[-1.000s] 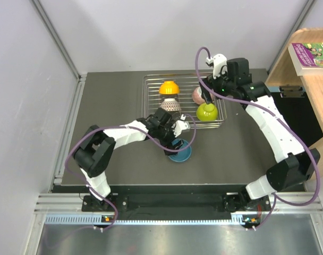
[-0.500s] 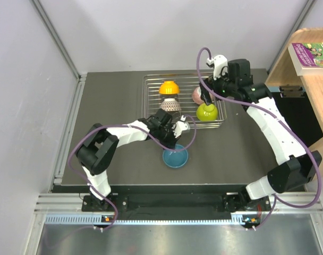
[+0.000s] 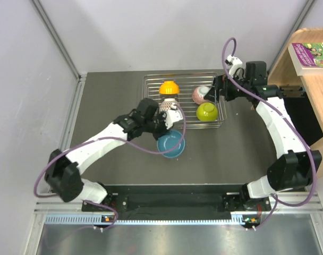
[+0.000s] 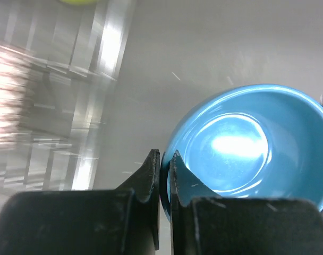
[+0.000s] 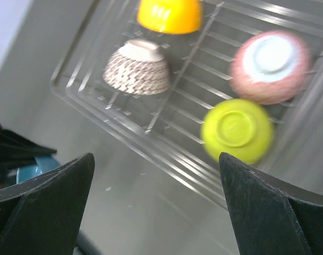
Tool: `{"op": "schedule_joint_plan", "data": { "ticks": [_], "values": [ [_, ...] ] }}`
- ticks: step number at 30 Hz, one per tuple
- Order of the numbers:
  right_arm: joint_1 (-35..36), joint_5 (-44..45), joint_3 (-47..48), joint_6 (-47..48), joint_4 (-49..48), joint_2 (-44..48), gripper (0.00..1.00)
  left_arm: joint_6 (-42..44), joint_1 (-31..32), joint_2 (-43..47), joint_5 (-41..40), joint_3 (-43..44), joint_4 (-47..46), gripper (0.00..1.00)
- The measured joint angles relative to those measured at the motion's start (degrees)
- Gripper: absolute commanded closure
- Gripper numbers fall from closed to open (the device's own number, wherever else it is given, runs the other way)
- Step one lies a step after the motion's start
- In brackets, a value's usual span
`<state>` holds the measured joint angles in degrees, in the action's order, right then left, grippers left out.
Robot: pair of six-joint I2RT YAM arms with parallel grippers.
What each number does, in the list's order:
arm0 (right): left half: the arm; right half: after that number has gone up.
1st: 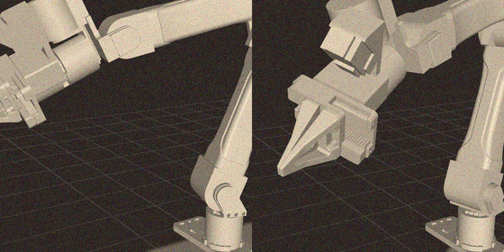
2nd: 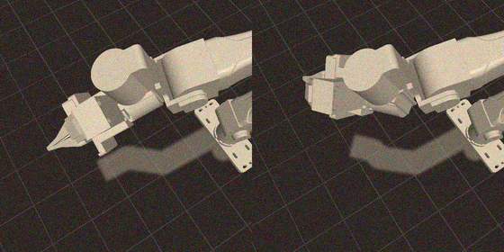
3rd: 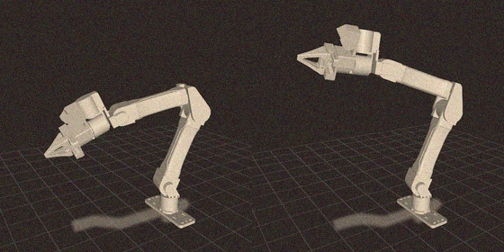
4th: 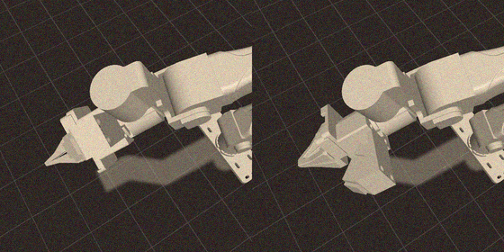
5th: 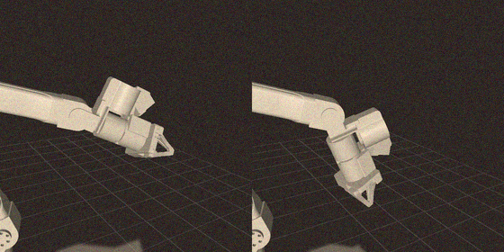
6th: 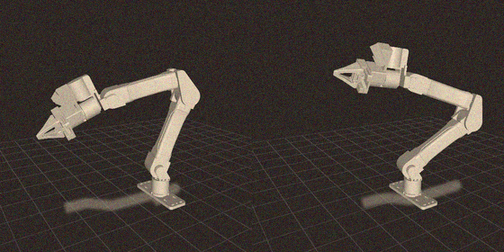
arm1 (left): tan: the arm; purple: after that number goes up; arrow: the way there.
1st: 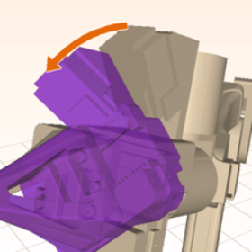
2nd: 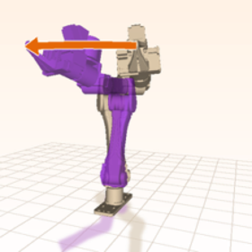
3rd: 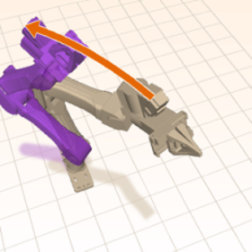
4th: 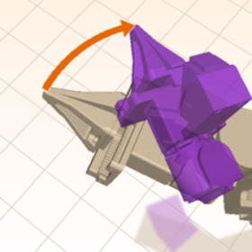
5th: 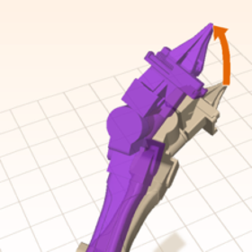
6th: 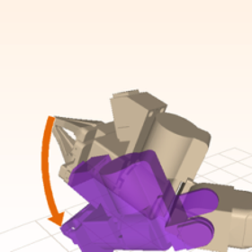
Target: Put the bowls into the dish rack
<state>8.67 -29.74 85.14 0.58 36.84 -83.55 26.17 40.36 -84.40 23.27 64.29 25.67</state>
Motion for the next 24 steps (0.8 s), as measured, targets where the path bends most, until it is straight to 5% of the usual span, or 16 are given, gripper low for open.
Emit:
{"op": "schedule_joint_plan", "data": {
  "ticks": [5, 13, 24],
  "values": [
    [-1.3, -14.6, -5.2, -5.2, -4.1, -2.4, 0.00, -1.0, 0.0, 7.3, -4.9, 2.7, -2.9, 1.00],
    [0.6, -35.7, -15.4, -17.0, -19.6, -3.5, 0.00, -2.8, -0.1, 4.4, -10.4, 9.9, -4.3, 1.00],
    [4.3, -46.6, -23.4, -33.3, -42.5, -2.7, 0.00, -3.7, -0.1, 3.3, -11.1, 12.1, -4.1, 1.00]
  ]
}}
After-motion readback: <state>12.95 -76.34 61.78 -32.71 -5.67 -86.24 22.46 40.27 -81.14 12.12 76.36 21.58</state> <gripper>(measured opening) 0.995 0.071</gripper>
